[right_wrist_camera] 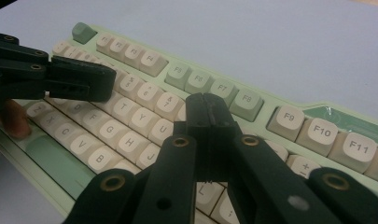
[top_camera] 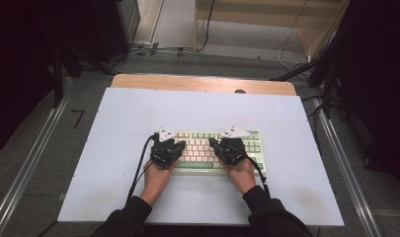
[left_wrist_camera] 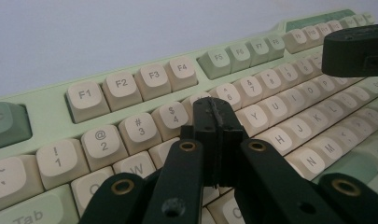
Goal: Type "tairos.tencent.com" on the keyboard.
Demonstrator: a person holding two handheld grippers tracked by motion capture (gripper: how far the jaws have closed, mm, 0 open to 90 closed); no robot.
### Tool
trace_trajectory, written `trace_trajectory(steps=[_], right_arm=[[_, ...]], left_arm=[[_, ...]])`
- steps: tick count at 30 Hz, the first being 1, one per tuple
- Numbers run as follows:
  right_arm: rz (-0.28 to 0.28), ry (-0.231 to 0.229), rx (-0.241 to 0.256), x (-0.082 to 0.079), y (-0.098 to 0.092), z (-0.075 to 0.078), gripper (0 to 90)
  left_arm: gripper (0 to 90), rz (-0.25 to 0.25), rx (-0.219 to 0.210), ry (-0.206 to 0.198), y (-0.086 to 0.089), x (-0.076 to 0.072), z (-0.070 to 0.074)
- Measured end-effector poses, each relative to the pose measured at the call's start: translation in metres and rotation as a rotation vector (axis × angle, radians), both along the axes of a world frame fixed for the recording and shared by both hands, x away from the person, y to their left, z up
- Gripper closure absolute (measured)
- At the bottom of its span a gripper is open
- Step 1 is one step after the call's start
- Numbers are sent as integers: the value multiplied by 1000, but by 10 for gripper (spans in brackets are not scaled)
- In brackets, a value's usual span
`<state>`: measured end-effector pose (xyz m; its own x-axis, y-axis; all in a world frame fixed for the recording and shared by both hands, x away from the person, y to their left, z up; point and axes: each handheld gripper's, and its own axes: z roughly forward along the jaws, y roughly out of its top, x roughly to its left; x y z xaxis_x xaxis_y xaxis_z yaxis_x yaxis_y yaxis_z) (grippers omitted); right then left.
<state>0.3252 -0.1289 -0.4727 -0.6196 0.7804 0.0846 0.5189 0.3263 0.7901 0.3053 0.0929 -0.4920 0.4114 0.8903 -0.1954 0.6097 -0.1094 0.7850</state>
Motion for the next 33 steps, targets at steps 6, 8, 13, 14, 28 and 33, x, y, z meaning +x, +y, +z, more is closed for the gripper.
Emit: trace_trajectory(steps=[6, 8, 13, 14, 28, 33], right_arm=[[1, 0, -1, 0, 0, 0, 873], [-1, 0, -1, 0, 0, 0, 873], [0, 0, -1, 0, 0, 0, 873], [1, 0, -1, 0, 0, 0, 874], [-3, 0, 1, -1, 0, 1, 873], [-2, 0, -1, 0, 0, 1, 873]], left_arm=[[900, 0, -1, 2, 0, 0, 0], [900, -2, 0, 4, 0, 0, 0], [900, -2, 14, 16, -1, 1, -2], [900, -1, 16, 19, -1, 1, -1], [900, 2, -21, -21, 1, -5, 7], [900, -3, -28, -26, 2, -8, 10]])
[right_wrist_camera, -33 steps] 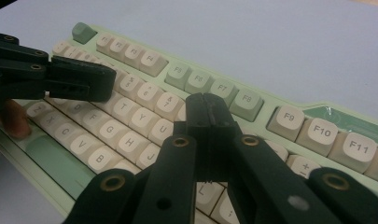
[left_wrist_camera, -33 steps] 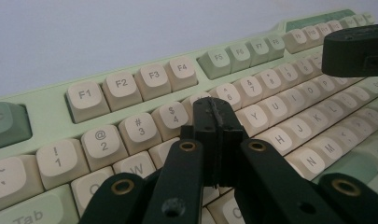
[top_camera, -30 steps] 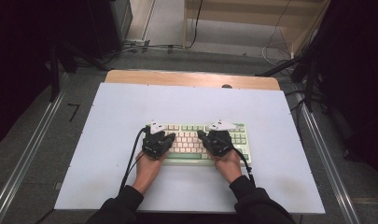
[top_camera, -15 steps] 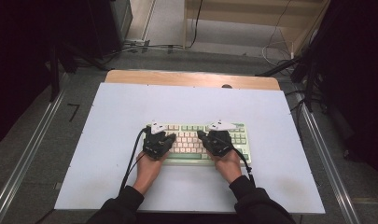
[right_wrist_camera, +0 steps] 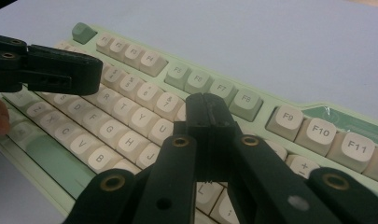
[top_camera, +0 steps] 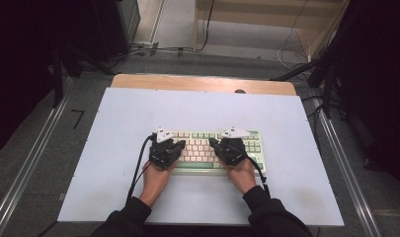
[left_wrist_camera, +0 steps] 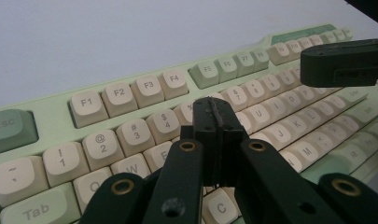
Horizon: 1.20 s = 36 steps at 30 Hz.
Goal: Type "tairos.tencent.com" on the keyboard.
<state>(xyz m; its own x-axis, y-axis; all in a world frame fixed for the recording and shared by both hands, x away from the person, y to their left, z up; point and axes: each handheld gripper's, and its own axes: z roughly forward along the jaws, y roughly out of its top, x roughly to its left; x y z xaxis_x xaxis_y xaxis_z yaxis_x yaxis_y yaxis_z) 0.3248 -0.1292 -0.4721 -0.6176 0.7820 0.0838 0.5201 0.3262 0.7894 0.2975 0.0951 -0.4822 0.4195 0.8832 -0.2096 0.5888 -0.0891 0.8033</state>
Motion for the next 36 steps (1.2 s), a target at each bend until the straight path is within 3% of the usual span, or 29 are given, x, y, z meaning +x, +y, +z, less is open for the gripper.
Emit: trace_trajectory(steps=[36], right_arm=[[-13, 62, -64, 5, 0, -15, 873]], left_arm=[[900, 12, -14, 0, 13, -6, 2]])
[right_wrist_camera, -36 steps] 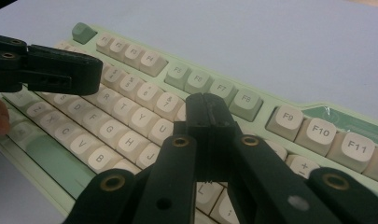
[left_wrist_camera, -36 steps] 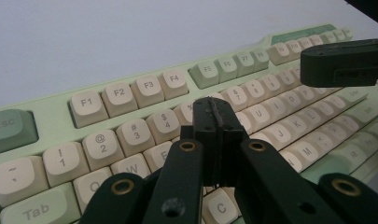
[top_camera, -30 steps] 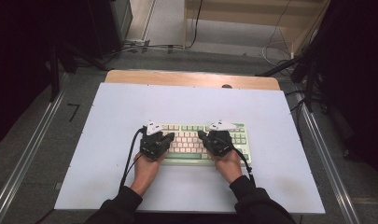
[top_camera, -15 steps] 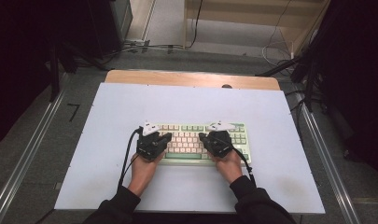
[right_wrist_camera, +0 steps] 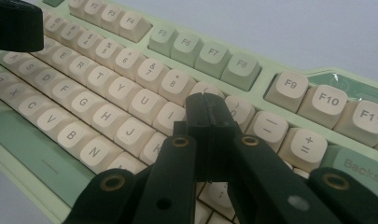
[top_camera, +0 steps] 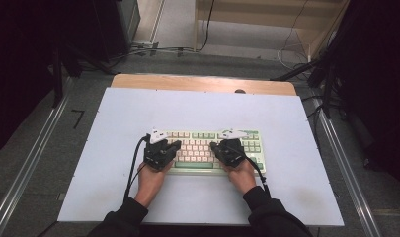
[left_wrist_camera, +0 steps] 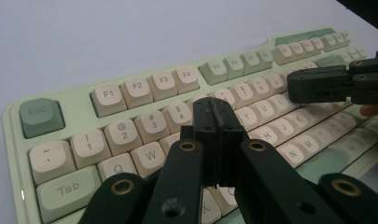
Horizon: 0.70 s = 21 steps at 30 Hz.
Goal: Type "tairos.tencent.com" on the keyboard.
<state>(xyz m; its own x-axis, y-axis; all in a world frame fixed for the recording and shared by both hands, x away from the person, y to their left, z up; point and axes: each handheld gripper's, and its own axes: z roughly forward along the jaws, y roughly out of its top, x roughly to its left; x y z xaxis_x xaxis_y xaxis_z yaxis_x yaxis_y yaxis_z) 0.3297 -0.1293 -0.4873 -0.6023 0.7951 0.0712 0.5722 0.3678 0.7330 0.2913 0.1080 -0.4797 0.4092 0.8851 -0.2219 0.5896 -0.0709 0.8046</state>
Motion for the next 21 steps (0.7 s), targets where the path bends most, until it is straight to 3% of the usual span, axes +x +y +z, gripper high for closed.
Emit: trace_trajectory(steps=[21], right_arm=[[-12, -28, 33, -3, -7, 10, 873]], left_arm=[[900, 12, 1, 7, 6, -2, -1]])
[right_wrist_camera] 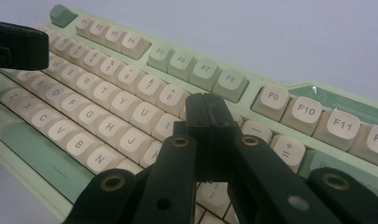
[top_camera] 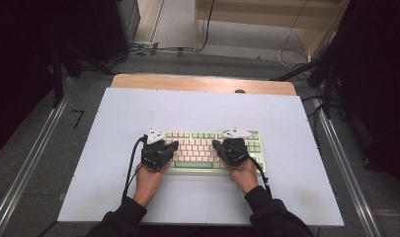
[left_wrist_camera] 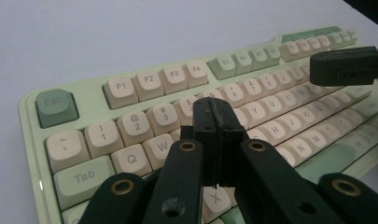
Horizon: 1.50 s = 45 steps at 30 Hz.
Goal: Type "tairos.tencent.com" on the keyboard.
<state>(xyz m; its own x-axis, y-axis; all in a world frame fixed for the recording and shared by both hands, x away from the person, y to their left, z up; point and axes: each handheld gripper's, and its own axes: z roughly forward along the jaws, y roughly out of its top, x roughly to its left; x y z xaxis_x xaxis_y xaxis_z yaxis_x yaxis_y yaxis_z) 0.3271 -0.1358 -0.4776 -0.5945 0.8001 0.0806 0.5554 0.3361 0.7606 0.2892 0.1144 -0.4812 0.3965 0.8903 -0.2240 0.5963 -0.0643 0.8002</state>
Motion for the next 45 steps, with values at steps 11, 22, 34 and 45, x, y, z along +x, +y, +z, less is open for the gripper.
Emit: trace_trajectory(steps=[11, 22, 34, 45], right_arm=[[3, -6, 3, -1, -1, 2, 873], [0, -8, 9, -1, -3, 3, 873], [-3, -7, 8, -1, -3, 3, 873], [-5, -7, 9, -1, -3, 3, 873]], left_arm=[[900, 2, 6, 4, 2, -1, -2], [900, 15, 11, 19, 6, -2, -6], [900, 20, 17, 27, 10, -4, -8], [900, 10, 27, 37, 10, -5, -10]])
